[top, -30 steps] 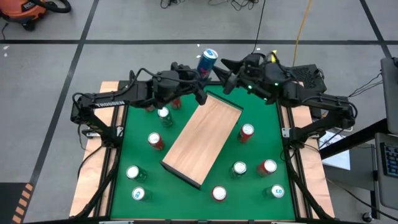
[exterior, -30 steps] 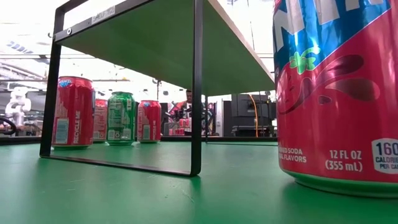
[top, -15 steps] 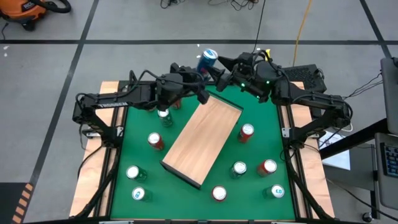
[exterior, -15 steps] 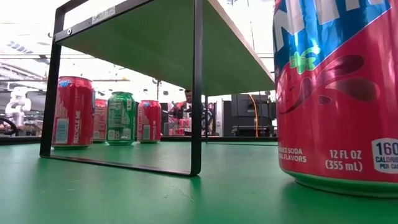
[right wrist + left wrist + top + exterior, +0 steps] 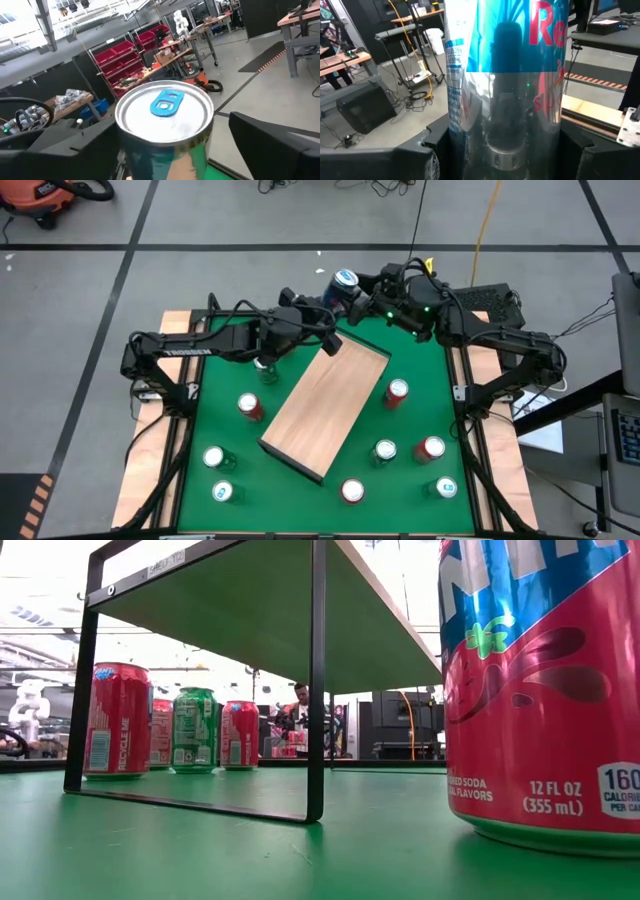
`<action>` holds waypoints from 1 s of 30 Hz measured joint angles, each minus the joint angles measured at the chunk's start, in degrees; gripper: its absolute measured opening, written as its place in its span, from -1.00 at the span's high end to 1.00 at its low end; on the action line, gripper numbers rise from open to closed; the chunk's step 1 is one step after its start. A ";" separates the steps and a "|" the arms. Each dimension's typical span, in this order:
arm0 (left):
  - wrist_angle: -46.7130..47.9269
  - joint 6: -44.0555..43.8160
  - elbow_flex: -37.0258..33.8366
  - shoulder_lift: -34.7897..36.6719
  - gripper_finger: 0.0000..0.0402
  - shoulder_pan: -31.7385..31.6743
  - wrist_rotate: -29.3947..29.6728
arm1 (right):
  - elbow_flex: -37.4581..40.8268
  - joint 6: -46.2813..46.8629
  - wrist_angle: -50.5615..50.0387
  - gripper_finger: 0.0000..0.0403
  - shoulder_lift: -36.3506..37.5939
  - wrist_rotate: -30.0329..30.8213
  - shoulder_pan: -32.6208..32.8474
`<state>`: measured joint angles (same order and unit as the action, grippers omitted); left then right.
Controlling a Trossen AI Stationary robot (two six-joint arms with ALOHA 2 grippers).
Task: Sort soda cans
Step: Put the blue soda can on the shelf
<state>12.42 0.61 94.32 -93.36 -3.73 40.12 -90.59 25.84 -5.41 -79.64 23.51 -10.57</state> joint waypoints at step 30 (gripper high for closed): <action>5.16 -2.07 0.07 2.33 -0.53 1.60 -6.92 | 0.11 -2.81 -0.06 -0.14 1.04 -3.79 0.09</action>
<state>17.58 -1.46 94.39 -91.03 -2.12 33.20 -90.48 23.02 -5.47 -78.60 19.73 -10.48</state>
